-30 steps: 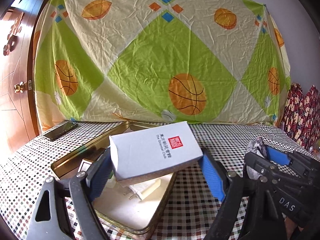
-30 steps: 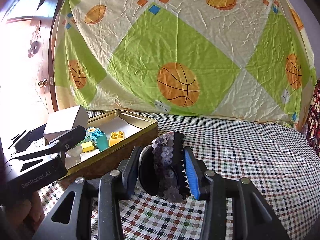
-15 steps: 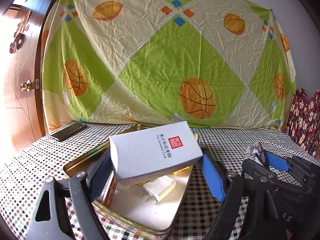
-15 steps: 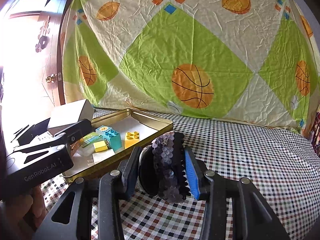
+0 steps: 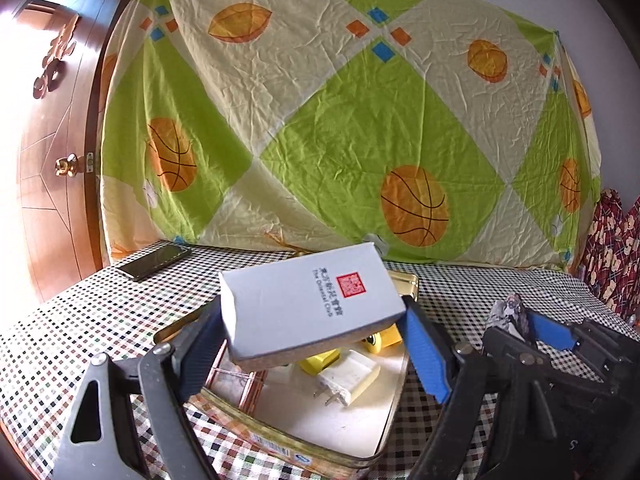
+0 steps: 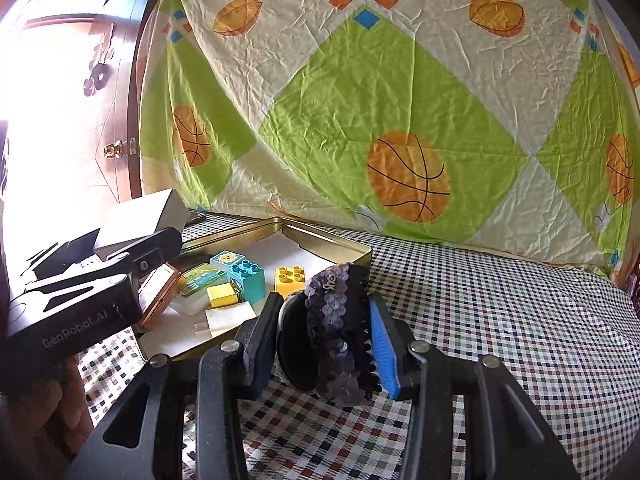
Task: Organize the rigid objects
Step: 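Lower the white box into the tin with the left tool while the right lowers the scrunchie there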
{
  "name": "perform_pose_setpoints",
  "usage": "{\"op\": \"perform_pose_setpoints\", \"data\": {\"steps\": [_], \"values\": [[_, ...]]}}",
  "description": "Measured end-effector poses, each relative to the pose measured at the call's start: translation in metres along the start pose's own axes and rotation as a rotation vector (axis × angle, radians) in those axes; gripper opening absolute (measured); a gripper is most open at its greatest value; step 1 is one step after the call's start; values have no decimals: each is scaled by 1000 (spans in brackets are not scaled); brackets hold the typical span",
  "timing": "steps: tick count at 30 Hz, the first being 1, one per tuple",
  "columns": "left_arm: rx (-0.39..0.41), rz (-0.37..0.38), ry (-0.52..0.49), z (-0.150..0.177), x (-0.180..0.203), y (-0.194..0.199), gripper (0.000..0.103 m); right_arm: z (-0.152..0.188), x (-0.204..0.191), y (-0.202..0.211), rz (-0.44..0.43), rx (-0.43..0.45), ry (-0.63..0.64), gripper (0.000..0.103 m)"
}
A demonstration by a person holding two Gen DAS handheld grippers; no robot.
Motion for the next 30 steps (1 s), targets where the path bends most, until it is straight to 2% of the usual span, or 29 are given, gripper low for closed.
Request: {"op": "perform_pose_setpoints", "data": {"steps": [16,30], "values": [[6,-33,19,-4,-28,4,84,-3,-30,-3,-26,4,45,45],[-40,-60,30,1,-55,0,84,-4,-51,-15,-40,-18,92,45]]}}
Point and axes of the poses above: each gripper's, at about its wrist camera, not at the fingertips, and y roughly against the way its jaws point, x to its right, z to its underside, the point moved 8 cm from there along -y, roughly the way its jaws point, and after that the axes turned 15 degrees about z, right-handed, at the moved point
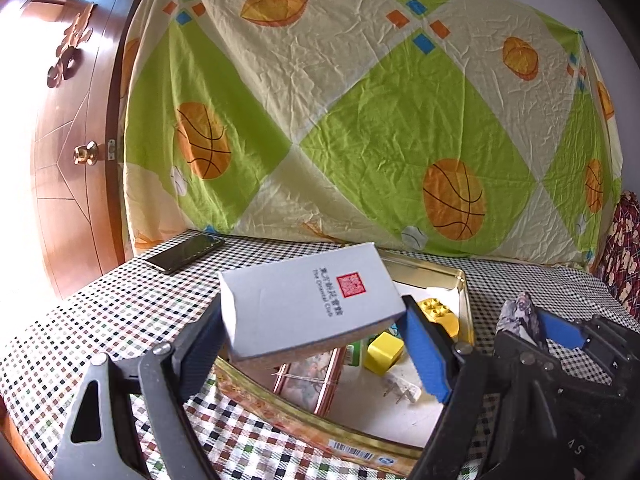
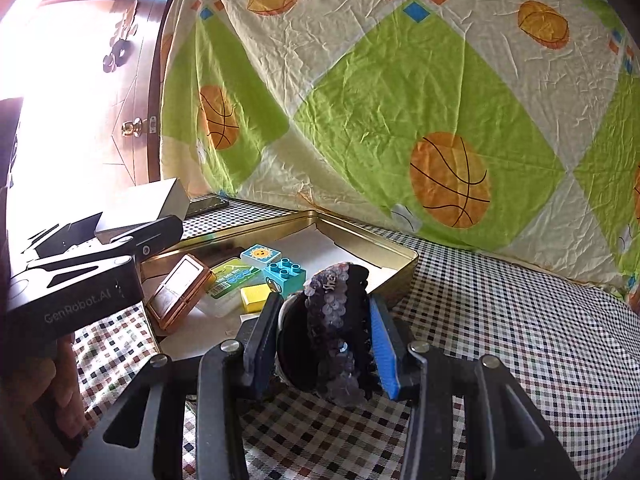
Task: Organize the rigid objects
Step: 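Lower the white box into the tin with the left tool while the right lowers the scrunchie there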
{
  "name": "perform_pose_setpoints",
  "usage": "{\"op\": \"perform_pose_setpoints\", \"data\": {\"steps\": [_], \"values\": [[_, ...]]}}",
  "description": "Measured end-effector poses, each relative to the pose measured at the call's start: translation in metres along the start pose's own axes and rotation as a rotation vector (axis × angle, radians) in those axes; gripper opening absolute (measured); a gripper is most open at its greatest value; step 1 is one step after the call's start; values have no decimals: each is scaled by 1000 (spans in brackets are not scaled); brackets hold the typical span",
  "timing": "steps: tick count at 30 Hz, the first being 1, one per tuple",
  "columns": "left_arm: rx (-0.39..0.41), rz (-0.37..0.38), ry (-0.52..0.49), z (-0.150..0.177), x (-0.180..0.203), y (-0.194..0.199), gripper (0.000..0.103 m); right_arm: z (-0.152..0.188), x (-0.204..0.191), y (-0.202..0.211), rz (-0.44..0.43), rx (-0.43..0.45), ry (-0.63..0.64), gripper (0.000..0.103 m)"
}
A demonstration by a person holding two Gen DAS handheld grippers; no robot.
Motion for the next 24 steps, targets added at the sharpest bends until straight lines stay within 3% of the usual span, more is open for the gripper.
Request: {"op": "perform_pose_setpoints", "data": {"steps": [17,24], "values": [[-146,33,-21,-8,-14,-34,84,-40,-16,-50,-57,-64,-6,45],[-234,50,-14,-3,-17,-56,84,-43,-28,-74,-83,-137,15,45]]}}
Point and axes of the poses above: each gripper's, at about its wrist camera, not at the fingertips, and y roughly against the way its jaws point, x to its right, z to its underside, the point moved 8 cm from there along -y, roughly the way its jaws point, and after that the axes turned 15 degrees about z, right-handed, at the moved point
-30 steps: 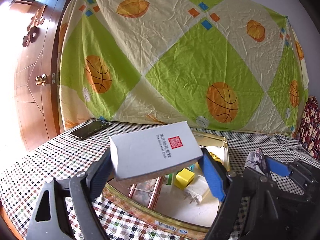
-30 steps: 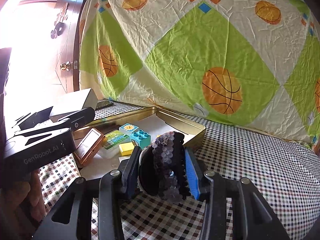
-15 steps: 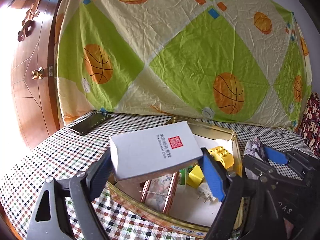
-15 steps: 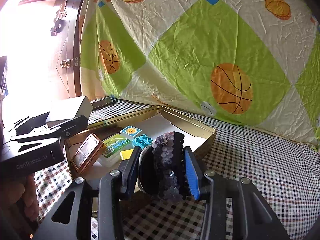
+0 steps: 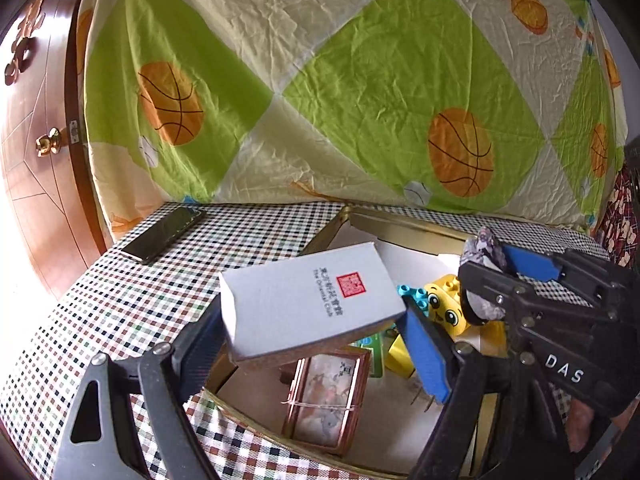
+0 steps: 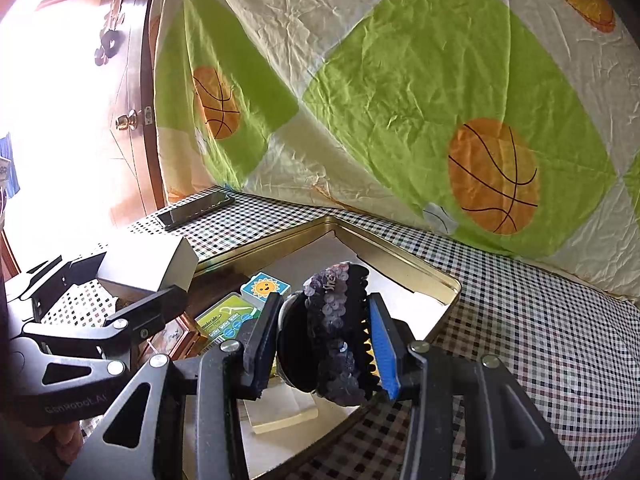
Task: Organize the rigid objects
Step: 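Lower the white box into the tin with the left tool while the right lowers the scrunchie there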
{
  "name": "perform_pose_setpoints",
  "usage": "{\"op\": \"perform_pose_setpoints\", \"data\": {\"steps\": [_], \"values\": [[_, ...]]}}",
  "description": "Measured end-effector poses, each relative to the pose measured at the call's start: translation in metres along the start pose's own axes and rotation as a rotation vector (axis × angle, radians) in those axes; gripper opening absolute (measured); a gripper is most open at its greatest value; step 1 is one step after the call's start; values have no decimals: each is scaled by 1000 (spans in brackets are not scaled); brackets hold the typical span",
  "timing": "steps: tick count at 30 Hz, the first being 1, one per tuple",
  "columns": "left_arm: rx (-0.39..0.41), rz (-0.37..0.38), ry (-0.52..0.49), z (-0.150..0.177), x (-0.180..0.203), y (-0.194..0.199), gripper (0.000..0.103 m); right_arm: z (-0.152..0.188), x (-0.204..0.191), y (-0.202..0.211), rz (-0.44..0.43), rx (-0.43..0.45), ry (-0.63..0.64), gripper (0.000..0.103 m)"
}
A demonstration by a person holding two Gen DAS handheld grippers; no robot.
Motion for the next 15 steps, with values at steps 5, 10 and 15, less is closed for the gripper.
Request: {"op": "perform_pose_setpoints", "data": {"steps": [5,10,15], "values": [[-55,27,17,4,0,-13,84,1,-5,-15,-28,-56,2,45],[-96,26,19,10,-3,-20,84,7,-10,-26,-44,-97,23,45],[-109,27,17,12,-3,-23,84,10,-9,-26,-40,-94,18,45]]}}
Point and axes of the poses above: each gripper's, at about its wrist camera, not at the fingertips, and y roughly against the way its jaws point, x to its right, z to its underside, the point moved 8 cm from there along -y, roughly the way its jaws point, and after that the axes turned 15 degrees about z, right-handed, at the moved point
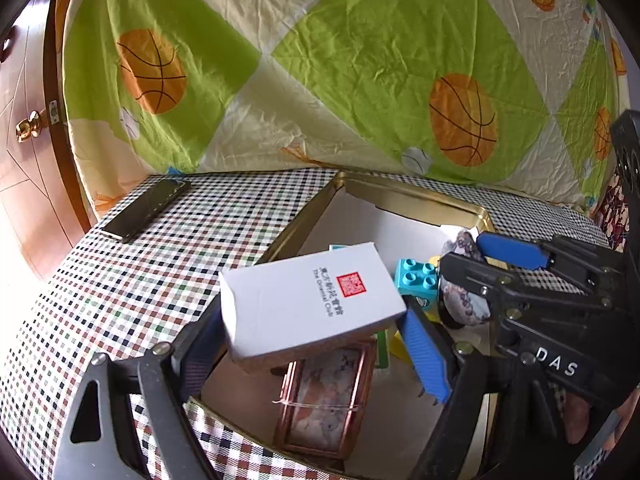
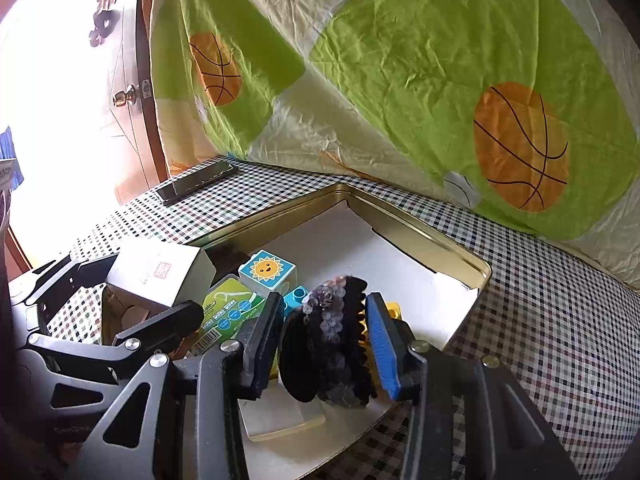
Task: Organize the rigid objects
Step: 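Open the left tool to release the white box while the right releases the scrunchie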
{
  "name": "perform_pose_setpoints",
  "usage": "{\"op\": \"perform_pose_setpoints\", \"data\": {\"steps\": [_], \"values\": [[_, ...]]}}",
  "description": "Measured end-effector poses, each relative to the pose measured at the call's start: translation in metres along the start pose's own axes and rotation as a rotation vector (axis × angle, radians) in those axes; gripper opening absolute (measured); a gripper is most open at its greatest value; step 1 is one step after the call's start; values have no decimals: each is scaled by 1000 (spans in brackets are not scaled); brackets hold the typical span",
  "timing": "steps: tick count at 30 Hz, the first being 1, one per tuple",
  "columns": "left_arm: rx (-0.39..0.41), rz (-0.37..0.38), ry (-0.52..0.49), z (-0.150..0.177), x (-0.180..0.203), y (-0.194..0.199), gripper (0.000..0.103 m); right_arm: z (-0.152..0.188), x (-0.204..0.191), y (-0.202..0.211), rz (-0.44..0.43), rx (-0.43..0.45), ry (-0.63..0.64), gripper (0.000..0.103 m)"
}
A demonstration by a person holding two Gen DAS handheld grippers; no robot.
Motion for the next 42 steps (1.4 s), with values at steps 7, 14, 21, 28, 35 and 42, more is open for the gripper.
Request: {"op": "perform_pose_setpoints", "data": {"steps": [7,14,21,28,35,42], "values": [[3,-10,9,0,-3,2,89,0,9,7,29,27,-26,59],[44,-16,12,1,0,15,102,4,21,26,40,66,-75,68],[117,-59,0,-2,9,52,102,3,30,72,66,164,-111,83],[163,-71,14,-2,12,84,103,-2,19,116,36,253,-81,85],[176,-106,12,3,7,92,103,-3,10,129,24,282,-66,88],[184,-123,-9,5,7,91,103,1,8,124,17,271,-69,88]]}}
Point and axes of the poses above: each gripper's, at about its wrist camera, not at the fingertips, and y roughly against the way its jaws point, x to its right, z to its underside, the point moved 8 cm from there along -y, roughly the way its jaws point, and after that the axes turned 15 degrees about z, right-handed, at the moved point
